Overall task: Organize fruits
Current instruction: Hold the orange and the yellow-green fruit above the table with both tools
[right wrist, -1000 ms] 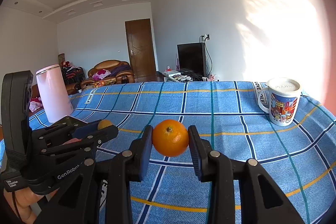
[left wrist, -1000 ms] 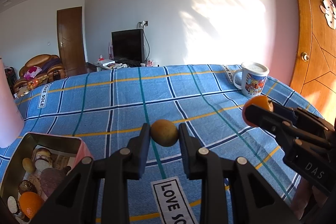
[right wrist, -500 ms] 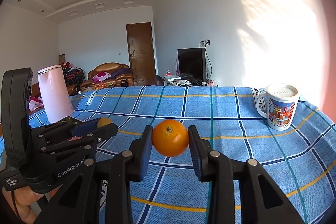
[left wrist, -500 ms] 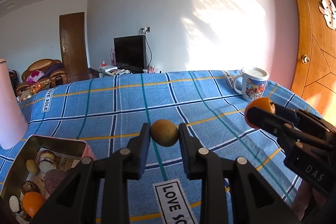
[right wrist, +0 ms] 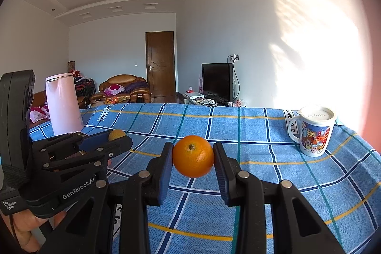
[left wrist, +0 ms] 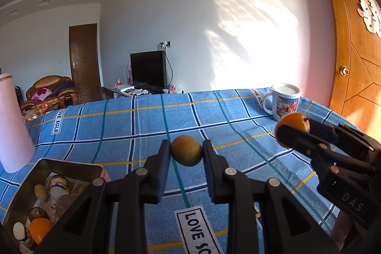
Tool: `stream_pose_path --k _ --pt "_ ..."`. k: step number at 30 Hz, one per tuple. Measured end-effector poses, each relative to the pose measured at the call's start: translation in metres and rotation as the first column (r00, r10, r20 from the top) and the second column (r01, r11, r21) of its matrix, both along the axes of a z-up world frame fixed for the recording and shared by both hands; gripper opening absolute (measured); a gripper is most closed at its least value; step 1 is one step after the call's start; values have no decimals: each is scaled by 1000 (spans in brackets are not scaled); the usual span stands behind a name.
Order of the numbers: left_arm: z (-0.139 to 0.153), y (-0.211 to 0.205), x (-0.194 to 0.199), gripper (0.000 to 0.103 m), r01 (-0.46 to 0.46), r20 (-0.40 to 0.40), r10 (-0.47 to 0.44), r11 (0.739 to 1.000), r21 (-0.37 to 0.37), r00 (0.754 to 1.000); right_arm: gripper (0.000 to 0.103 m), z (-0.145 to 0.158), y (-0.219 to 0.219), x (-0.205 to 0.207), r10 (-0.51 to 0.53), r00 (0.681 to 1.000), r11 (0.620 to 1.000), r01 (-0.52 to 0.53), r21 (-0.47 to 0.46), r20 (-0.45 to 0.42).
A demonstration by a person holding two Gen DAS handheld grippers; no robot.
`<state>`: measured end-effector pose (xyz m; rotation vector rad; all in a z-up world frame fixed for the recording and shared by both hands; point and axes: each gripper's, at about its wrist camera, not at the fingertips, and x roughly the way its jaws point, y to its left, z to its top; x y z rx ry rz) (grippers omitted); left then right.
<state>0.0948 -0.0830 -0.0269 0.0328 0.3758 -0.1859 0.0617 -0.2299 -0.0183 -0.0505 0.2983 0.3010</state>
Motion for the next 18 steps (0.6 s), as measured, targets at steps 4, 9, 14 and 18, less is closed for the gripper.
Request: stream_pose_path --k 4,9,14,18 --pt "1 0 -1 28 2 4 -2 1000 -1 1000 36 1 0 -2 -2 1000 1000 2 -3 9" --pt "0 0 -3 28 9 7 -9 1000 3 1000 36 1 -1 -3 -5 1000 1000 5 -1 11" --pt "1 0 -6 28 8 11 -8 1000 5 1000 36 2 0 -4 -5 1000 1000 5 0 13" --pt "1 1 -8 28 8 8 -8 1000 -2 1000 36 2 1 -6 -6 1000 1000 6 -2 15"
